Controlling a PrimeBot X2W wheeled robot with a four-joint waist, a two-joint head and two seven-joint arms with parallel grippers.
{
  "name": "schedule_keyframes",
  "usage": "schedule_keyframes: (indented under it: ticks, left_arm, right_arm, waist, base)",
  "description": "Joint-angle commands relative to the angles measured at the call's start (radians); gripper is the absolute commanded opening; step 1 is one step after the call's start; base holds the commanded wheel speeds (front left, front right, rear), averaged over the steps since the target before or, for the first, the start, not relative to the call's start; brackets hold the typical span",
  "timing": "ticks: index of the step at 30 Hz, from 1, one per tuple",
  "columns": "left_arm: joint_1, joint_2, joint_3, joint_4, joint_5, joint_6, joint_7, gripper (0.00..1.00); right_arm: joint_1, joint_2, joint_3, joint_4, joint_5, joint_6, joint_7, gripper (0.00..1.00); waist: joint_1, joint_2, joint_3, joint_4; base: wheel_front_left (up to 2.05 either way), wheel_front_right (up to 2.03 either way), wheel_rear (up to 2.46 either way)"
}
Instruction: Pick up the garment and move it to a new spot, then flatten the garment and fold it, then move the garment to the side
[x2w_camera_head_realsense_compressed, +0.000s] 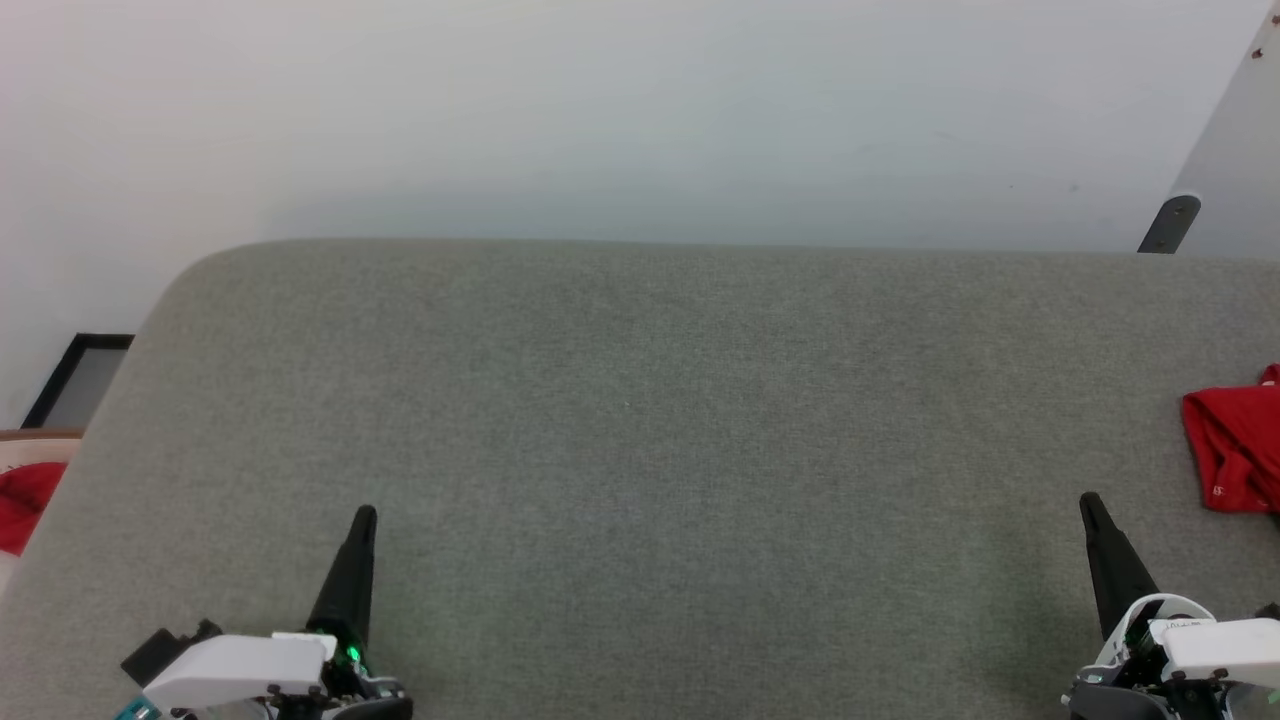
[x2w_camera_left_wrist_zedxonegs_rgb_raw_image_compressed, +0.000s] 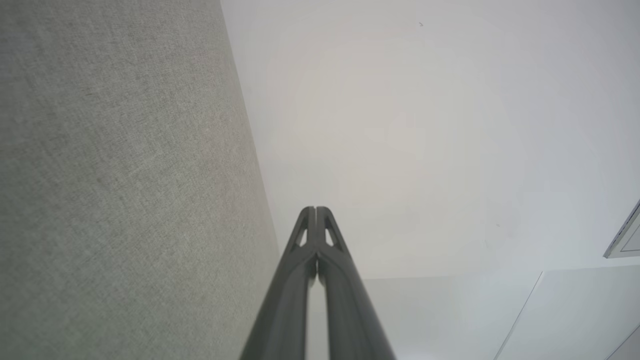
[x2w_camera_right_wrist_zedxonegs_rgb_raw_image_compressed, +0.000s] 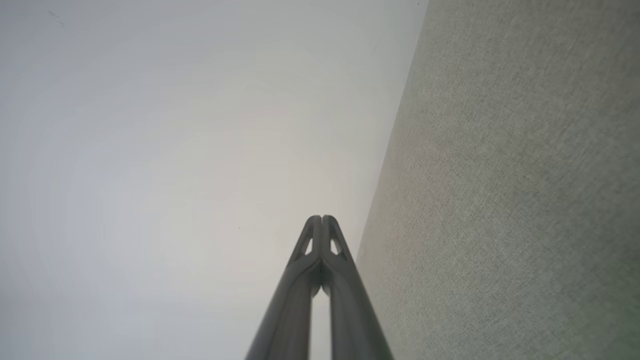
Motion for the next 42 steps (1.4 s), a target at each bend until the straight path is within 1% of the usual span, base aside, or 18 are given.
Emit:
schedule_keyframes:
  ticks: [1,11,42]
  left_arm:
    - [-0.017,-0.003,0.005,0.001,-0.019,-0.005,0.006,0.0]
    - [-0.031,-0.006,0.009,0.006,-0.075,-0.005,0.022,0.0]
    - [-0.03,-0.006,0.008,0.006,-0.074,-0.005,0.021,0.0]
  right_arm:
    - [-0.014,0.004,-0.001,0.003,0.021,0.0,0.004,0.0]
    - [-0.029,0.009,-0.001,0.012,0.077,-0.001,0.01,0.0]
    - [-0.023,0.008,-0.001,0.012,0.074,-0.001,0.01,0.0]
  waist:
    - [-0.0001,0.0,0.001,0.0]
    - [-0.0001,0.0,0.008,-0.003]
    - [-0.0001,0.0,0.008,-0.003]
  base:
    - [0.0,0.0,0.0]
    - [0.0,0.0,0.0]
    - [0.0,0.0,0.0]
